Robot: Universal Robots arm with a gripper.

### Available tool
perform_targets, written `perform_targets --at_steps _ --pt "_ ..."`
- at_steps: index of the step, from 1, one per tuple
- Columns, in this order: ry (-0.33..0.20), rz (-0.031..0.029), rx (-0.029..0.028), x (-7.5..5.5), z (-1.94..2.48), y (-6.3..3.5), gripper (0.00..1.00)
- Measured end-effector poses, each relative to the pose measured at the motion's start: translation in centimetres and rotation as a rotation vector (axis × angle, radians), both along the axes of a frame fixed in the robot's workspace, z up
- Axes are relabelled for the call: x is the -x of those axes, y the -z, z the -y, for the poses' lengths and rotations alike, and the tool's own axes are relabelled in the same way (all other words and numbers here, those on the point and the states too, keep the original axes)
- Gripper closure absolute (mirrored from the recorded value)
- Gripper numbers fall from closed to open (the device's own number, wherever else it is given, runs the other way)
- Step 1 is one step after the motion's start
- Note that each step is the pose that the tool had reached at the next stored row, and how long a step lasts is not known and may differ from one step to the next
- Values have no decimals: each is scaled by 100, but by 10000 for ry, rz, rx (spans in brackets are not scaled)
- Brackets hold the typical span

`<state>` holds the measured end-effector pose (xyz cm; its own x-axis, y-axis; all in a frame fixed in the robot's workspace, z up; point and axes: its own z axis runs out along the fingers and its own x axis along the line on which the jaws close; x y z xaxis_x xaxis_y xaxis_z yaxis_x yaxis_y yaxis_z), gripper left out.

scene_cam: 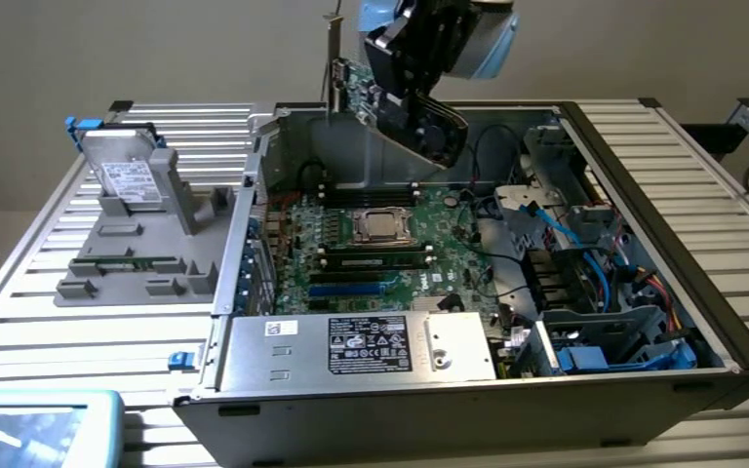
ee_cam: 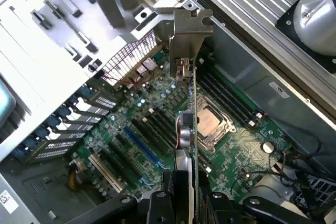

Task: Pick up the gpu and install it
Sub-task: 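Insert the gpu into the slot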

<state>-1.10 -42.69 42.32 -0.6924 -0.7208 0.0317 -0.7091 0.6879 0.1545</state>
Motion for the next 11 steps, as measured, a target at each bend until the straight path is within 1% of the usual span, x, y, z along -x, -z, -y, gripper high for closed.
perform_targets --at_steps 8,11 --pt "-1451 94 1 0 0 5 72" --pt "-1979 177 6 0 0 7 72"
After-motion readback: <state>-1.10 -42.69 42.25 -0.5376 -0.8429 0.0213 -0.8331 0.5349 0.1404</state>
